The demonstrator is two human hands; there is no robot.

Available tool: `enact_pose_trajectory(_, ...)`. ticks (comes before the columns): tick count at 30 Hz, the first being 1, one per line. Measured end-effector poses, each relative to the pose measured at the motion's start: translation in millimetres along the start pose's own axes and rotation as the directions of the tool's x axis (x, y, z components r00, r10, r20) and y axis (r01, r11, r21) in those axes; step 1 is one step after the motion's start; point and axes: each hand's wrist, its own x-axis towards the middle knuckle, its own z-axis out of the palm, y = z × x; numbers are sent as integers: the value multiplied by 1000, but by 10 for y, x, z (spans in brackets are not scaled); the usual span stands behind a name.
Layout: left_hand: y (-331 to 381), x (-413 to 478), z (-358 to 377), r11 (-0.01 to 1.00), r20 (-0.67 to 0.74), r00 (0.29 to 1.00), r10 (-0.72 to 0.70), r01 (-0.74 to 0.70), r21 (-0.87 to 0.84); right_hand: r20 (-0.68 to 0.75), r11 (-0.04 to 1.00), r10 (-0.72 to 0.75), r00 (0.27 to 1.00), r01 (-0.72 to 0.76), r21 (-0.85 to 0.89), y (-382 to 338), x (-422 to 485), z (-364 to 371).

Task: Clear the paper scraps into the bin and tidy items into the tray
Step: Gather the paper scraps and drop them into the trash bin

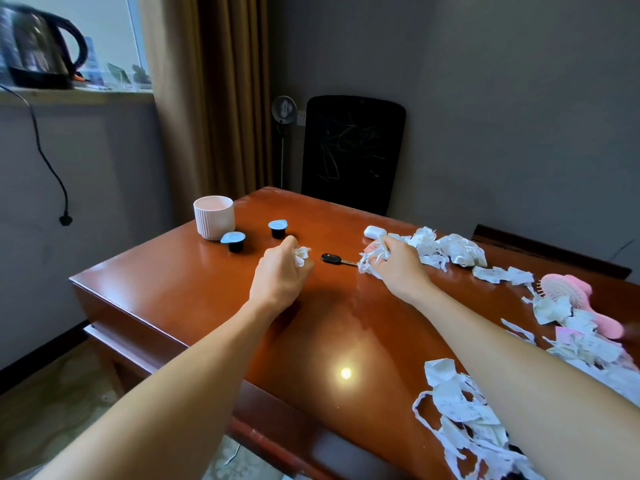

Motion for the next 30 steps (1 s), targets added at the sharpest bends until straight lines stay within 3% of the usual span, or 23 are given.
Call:
enact_pose_trajectory(20, 337, 9, -421, 989, -150, 981, 122, -133, -65, -43, 997, -61, 997, 63, 47, -362, -171, -246)
enact_pose_trajectory(24, 368, -5, -482, 988, -196, 976, 94, -116, -100, -49, 996, -70, 996, 72, 53, -433, -223, -278)
enact_pose_trajectory(30, 212, -145, -444, 993, -36, 994, 107, -109, -47, -11, 996, -73, 997, 74, 54, -482, -329, -225)
